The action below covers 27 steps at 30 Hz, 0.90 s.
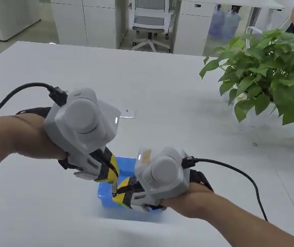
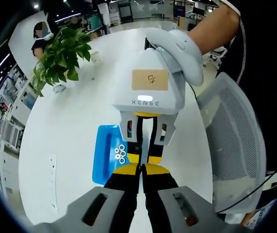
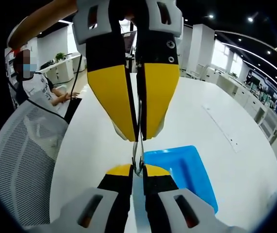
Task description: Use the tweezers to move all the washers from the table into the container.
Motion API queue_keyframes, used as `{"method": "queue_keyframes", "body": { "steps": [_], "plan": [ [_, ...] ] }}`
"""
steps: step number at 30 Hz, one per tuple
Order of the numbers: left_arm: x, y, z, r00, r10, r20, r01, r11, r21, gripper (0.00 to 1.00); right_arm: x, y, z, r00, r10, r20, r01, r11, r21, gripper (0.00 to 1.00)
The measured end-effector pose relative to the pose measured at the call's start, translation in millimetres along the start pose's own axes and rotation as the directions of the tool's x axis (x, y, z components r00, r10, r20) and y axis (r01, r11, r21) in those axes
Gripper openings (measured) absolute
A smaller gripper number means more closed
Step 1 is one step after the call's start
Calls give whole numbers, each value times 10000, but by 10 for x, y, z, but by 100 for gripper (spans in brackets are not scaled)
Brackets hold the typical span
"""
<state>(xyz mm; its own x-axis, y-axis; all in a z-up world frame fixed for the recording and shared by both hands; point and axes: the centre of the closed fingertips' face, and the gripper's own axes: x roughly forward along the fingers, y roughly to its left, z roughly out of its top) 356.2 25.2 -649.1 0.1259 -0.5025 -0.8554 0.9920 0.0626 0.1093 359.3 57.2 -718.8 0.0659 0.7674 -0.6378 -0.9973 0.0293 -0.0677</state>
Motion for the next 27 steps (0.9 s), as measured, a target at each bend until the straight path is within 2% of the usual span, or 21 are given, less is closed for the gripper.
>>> {"method": "queue_keyframes", "body": {
  "steps": [10, 27],
  "plan": [
    [63, 177, 0, 9990, 321, 320, -322, 9995, 22, 6, 20, -214, -47, 9995, -297, -45, 296, 9995, -118, 9],
    [233, 358, -160, 9991, 344, 262, -342, 9994, -82, 6, 180, -378, -189, 9993, -361, -112, 362, 9993, 115, 10]
  ]
}}
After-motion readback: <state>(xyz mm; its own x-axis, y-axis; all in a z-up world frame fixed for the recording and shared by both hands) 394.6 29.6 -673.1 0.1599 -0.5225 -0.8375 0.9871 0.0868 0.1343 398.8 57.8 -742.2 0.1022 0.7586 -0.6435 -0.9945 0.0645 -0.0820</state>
